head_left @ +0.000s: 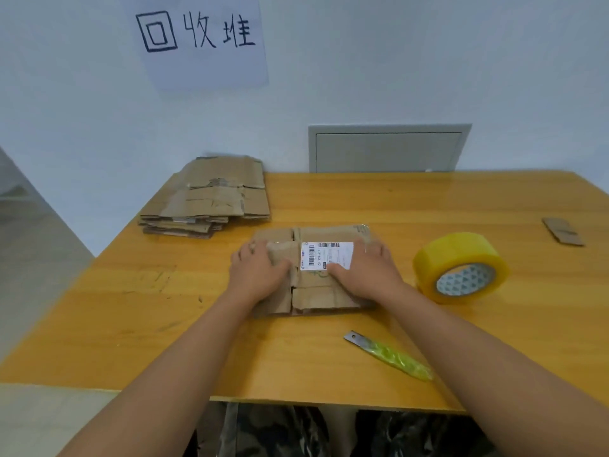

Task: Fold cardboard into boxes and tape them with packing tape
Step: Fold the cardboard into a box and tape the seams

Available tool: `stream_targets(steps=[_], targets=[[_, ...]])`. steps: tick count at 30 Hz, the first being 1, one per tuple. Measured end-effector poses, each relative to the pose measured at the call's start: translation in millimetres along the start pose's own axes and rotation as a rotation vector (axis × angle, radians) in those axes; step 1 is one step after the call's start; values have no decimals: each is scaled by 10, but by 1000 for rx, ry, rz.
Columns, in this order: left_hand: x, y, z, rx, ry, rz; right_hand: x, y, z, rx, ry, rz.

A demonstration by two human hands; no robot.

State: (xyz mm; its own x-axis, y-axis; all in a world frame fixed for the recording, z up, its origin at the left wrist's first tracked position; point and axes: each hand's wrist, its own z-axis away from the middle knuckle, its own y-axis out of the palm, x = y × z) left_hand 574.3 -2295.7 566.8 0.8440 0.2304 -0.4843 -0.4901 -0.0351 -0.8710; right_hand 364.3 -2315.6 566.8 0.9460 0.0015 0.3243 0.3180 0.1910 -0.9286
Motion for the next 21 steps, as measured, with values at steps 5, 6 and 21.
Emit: stream_targets(steps=[5, 6, 21], targets=[[-40, -20, -72, -4, -150, 217, 62, -3, -70, -58, 120, -107], [-16, -23, -109, -14, -175, 286, 51, -4, -88, -88, 149, -148], [11, -476, 132, -602, 484, 793, 283, -552, 66, -475, -135, -1121]])
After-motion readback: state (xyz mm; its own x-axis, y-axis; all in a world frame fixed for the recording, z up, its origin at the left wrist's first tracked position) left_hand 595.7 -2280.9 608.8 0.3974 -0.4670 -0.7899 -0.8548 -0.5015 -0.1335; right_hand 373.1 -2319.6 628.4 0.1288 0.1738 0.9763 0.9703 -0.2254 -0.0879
